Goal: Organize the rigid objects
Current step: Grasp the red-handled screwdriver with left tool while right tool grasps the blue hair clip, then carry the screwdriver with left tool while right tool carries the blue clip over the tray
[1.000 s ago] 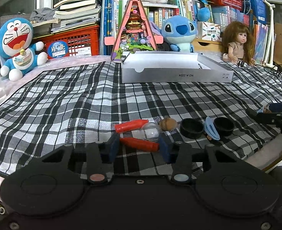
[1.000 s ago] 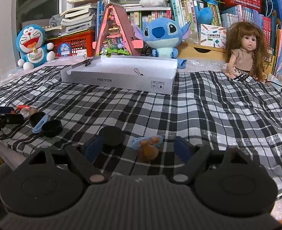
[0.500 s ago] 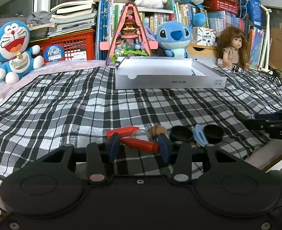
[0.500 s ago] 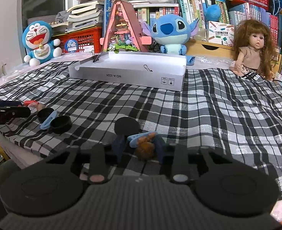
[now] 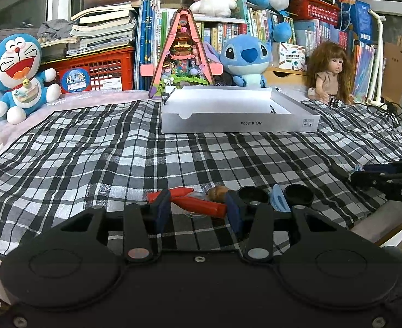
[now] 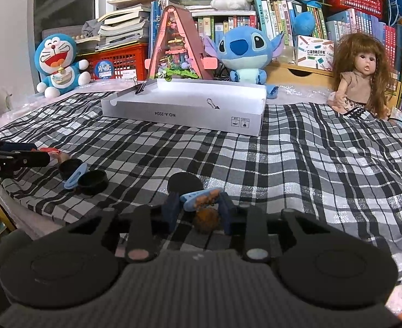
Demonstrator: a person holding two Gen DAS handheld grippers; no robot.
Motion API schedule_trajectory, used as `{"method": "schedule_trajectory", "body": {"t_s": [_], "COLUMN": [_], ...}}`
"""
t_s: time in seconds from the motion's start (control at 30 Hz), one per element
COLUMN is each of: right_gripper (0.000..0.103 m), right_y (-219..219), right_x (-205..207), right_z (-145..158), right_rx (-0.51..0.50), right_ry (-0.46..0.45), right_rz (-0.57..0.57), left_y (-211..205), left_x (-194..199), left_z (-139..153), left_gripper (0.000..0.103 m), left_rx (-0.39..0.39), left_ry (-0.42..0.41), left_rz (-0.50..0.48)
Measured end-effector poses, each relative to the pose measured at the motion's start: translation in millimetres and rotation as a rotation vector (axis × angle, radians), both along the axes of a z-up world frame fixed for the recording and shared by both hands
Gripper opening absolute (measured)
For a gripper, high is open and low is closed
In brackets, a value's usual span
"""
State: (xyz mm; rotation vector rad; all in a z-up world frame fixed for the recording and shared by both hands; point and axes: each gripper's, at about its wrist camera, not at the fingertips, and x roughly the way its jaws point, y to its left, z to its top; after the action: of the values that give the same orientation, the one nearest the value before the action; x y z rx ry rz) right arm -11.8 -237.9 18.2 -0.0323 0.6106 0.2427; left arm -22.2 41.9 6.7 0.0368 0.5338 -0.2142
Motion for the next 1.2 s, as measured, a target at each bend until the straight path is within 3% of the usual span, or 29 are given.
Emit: {"method": "schedule_trajectory", "body": {"t_s": [0.3, 0.63, 0.97, 1.2], "right_gripper": [0.036, 0.036, 0.036, 0.036], "right_y": [0.9, -0.5, -0.1, -1.0], "right_x": [3.8, 31.3, 89.2, 148.4], "right_z": [10.1, 25.4, 44.5, 53.8], "right_rx": [-0.003, 0.027, 0.073, 0.122], "right_ry": [-0.031, -0.034, -0.014, 0.077], "right_rz": [-0.002, -0.054, -0.108, -0.118], "left_y": [-1.4, -13.2, -25.8, -33.4], "left_x": [8.0, 43.0, 112.7, 182.5], "left_z": [8.3, 35.6, 66.0, 76.0], "left_gripper": [0.041, 0.041, 0.041, 0.041], "left_rx": [0.001, 0.000, -0.033, -0.068], "left_ry": [-0.009, -0.027, 0.015, 0.102], "left_rz": [0.006, -0.011, -0.011, 0.003]}}
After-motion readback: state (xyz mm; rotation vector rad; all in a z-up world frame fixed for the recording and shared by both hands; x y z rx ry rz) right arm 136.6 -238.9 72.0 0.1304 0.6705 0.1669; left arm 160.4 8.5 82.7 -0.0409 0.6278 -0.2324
